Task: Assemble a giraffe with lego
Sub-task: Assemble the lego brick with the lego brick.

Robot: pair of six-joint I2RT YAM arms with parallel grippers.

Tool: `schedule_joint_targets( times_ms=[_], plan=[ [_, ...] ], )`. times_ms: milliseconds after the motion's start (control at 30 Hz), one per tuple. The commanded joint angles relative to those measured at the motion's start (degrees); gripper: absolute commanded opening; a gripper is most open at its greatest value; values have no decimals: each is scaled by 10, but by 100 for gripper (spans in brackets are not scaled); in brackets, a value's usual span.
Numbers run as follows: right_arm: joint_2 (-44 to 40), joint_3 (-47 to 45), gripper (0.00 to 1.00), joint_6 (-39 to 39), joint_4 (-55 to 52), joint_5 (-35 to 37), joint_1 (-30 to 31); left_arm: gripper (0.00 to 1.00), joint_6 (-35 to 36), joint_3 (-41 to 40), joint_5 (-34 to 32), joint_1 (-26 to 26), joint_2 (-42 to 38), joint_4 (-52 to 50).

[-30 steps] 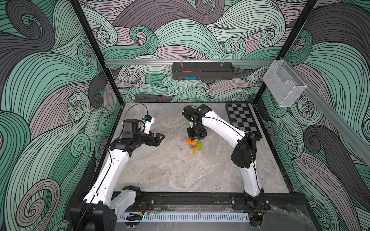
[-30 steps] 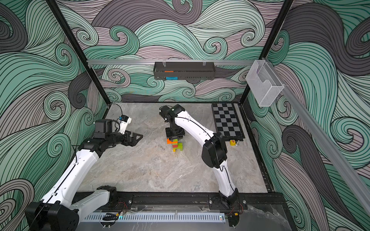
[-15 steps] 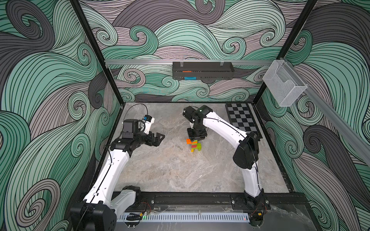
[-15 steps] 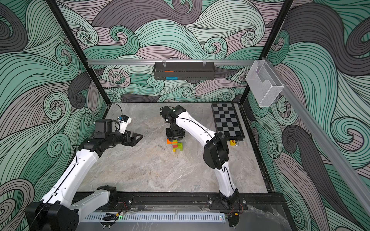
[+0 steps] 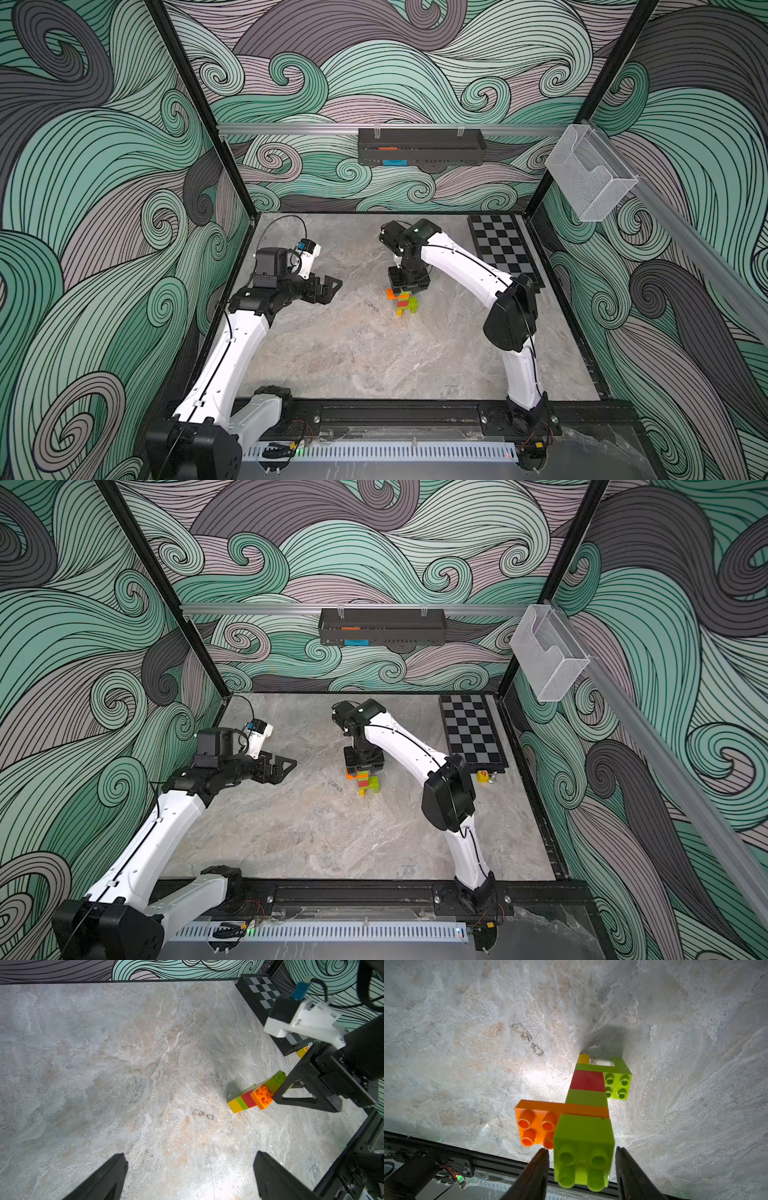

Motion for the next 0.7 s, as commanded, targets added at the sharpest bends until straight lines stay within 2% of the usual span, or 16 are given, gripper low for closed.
schedule_joint_targets(
  times_ms=[0,467,667],
  plan=[
    [-30,29,56,-7,-20,8,0,99,9,5,4,-4,4,-5],
    [-1,50,54,-16,-23,25,-6,99,8,6,2,-4,3,-5],
    [10,47,43,-19,-22,26,-6,99,8,6,2,-4,4,-5]
  ],
)
